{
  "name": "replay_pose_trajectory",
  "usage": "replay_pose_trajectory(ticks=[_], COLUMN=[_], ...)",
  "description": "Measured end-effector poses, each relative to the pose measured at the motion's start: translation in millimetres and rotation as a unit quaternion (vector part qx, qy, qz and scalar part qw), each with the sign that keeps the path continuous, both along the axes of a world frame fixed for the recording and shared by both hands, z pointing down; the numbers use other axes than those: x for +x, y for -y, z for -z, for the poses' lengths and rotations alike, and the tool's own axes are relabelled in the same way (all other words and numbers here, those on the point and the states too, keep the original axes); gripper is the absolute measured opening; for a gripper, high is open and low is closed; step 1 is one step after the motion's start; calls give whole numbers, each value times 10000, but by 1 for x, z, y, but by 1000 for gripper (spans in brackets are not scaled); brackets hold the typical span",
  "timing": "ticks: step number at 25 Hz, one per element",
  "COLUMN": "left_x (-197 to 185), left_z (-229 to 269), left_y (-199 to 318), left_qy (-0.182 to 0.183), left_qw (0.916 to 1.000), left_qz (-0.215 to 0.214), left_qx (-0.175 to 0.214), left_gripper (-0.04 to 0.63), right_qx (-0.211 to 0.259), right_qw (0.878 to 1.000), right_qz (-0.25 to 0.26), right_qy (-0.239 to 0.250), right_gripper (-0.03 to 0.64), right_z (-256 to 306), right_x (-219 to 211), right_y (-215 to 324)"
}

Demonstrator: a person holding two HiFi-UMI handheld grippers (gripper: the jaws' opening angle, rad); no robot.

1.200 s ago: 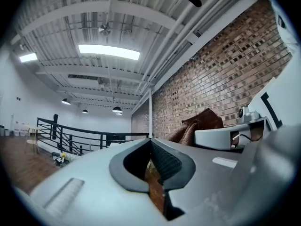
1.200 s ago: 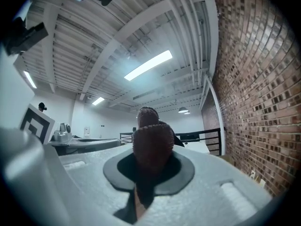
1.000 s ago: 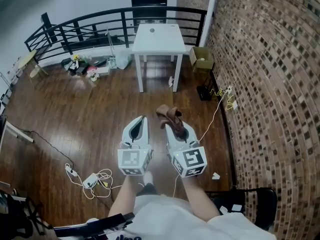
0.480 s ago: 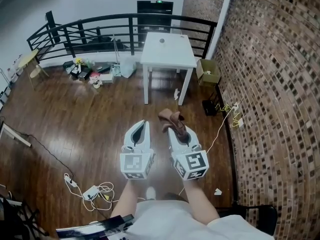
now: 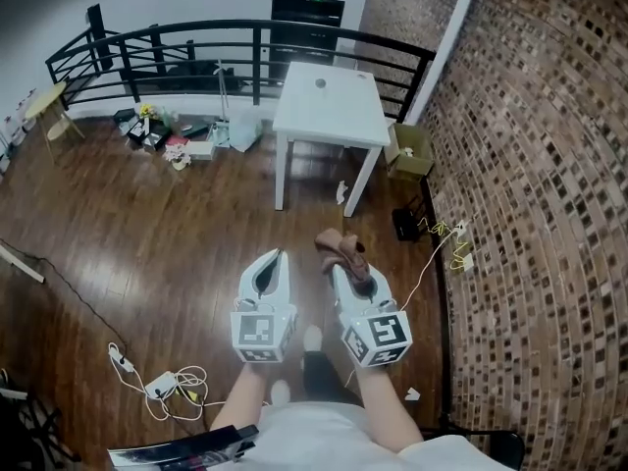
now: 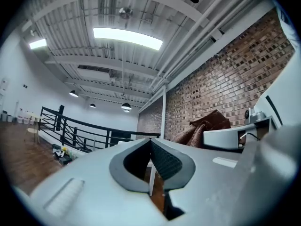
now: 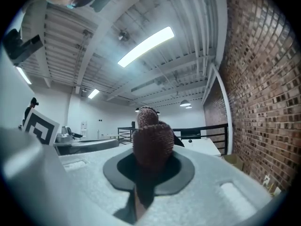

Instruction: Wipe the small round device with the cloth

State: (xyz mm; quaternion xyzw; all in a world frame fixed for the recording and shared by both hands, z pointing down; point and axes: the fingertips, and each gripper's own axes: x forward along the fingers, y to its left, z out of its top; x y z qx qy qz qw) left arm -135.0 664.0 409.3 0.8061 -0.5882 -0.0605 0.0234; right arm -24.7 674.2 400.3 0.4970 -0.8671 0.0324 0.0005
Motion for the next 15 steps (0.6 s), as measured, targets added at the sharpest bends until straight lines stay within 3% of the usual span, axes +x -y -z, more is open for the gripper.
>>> replay_pose_trajectory(ticks=[5,9,15], left_x=[15,28,47], left_z=[-1,27,40], left_y=[72,133,211], left_qy=[155,363,460], left_qw=[9999,9990,9981], left_qz=[22,48,231], left_qx=[-26,260,326], left_gripper=[15,15,15], right_qx=[6,238,376], right_qw=[9999,9992,9986], right_qz=[40,143,260], right_qy=[149,288,277], right_gripper=[29,29,29], right_z=[-4,19,34], right_x=[16,26,47], right_y=[76,145,227])
